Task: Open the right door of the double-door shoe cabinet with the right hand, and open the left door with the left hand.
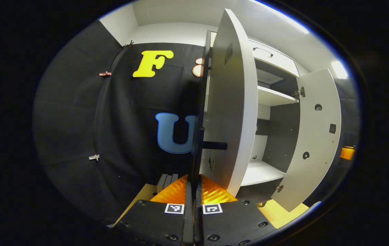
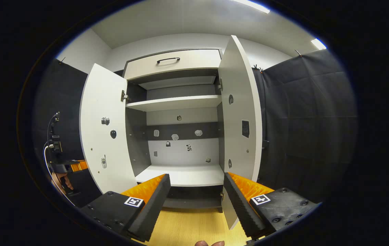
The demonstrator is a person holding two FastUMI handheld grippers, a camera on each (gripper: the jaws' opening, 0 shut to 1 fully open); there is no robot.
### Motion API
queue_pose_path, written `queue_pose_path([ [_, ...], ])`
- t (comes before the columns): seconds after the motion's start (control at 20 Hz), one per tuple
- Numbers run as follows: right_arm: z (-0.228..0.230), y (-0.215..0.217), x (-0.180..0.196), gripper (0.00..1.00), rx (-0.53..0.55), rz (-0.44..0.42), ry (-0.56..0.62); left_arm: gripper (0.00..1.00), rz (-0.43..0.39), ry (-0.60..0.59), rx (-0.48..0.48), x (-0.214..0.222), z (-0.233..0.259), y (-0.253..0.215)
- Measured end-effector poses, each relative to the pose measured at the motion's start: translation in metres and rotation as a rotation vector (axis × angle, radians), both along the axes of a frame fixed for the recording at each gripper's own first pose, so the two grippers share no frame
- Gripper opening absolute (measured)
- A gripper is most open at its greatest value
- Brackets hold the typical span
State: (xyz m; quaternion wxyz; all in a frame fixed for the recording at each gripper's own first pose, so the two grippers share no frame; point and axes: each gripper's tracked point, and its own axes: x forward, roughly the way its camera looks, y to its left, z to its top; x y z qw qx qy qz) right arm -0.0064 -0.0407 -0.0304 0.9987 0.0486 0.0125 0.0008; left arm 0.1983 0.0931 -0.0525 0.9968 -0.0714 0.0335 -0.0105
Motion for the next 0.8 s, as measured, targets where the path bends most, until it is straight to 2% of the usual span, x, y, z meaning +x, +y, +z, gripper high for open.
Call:
queue_pose_path([
  [0.3,-0.001,-0.002,-0.005,0.98,-0.002,-0.007,0.001,0.07,-0.011,-0.002,0.034,-0.002,0.002,-0.001],
  [0.5,-0.001,-0.005,-0.009,0.98,0.002,-0.013,-0.003,0.21,0.021,-0.011,0.011,-0.017,0.011,0.007],
  [0.55,-0.001,-0.005,-0.009,0.98,0.005,-0.013,-0.003,0.37,0.036,-0.012,0.009,-0.022,0.013,0.011],
  [0.75,0.002,-0.007,-0.011,0.98,0.013,-0.009,-0.008,0.61,0.084,0.006,0.040,-0.046,0.018,0.014],
  [0.8,0.003,-0.007,-0.012,0.98,0.013,-0.008,-0.012,0.77,0.081,0.007,0.050,-0.051,0.021,0.010],
])
